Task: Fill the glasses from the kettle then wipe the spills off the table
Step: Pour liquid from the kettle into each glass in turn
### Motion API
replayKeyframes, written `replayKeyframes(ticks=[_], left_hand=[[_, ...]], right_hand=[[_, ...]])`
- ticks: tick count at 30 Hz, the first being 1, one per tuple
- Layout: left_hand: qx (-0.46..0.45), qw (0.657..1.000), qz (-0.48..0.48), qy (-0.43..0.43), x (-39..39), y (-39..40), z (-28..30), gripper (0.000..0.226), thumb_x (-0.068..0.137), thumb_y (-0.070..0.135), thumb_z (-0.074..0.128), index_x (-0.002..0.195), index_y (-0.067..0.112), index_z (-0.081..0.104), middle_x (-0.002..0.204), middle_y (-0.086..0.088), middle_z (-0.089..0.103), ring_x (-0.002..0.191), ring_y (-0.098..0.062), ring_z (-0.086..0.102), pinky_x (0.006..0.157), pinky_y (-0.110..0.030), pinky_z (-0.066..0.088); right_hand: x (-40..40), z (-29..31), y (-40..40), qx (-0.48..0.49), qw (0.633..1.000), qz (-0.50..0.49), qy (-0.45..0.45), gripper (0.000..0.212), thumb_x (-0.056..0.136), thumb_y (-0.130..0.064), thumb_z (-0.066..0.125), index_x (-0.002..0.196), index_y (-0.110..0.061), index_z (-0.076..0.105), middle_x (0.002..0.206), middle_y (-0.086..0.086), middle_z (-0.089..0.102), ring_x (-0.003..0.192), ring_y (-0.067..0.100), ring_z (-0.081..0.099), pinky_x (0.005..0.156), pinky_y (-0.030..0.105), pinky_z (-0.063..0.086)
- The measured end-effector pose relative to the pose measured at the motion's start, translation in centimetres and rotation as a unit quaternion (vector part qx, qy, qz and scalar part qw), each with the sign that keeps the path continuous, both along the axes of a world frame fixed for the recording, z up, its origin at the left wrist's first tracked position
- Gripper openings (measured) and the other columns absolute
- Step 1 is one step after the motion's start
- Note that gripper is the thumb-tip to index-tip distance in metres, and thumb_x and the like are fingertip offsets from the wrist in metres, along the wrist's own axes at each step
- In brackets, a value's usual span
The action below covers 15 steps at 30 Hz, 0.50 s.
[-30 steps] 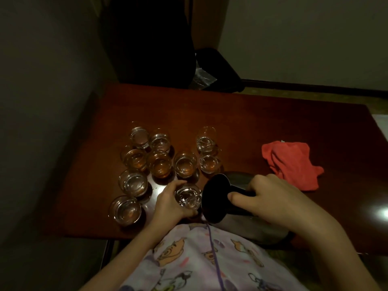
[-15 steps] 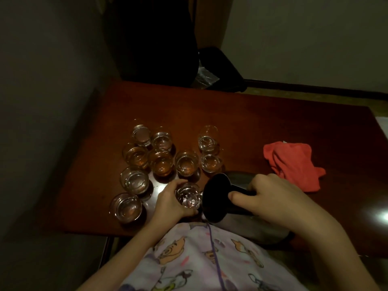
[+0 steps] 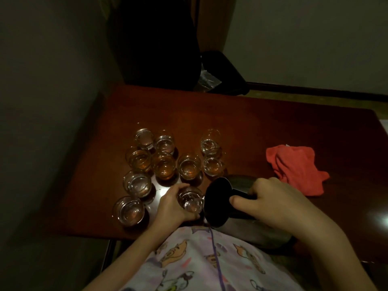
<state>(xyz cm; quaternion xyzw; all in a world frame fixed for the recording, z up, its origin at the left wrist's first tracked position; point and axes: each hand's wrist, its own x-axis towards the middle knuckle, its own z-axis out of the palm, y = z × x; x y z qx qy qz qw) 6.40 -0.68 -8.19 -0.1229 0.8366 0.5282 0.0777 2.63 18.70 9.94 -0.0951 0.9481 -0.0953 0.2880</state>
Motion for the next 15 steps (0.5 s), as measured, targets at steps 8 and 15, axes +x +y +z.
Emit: replayKeyframes(ticks=[8, 15], left_hand=[[0.0, 1.0, -0.009, 0.004, -0.06, 0.16, 0.27, 0.078, 0.046, 0.014, 0.09, 0.114, 0.025, 0.053, 0.105, 0.017, 0.056, 0.094, 0.01, 0.051, 0.071, 0.001, 0.039], [0.009, 1.0, -0.004, 0.005, 0.01, 0.32, 0.32, 0.079, 0.044, 0.011, 0.091, 0.112, 0.024, 0.053, 0.102, 0.016, 0.056, 0.093, 0.011, 0.051, 0.072, 0.002, 0.038]], right_hand=[[0.05, -0.01, 0.17, -0.002, 1.0, -0.004, -0.006, 0.051, 0.077, -0.062, 0.049, 0.058, -0.015, 0.044, 0.053, 0.0, 0.038, 0.047, 0.016, 0.035, 0.049, 0.029, 0.024], [0.15, 0.14, 0.21, 0.005, 1.0, 0.0, 0.001, 0.05, 0.078, -0.062, 0.049, 0.058, -0.016, 0.044, 0.055, 0.0, 0.039, 0.048, 0.016, 0.035, 0.048, 0.029, 0.023]])
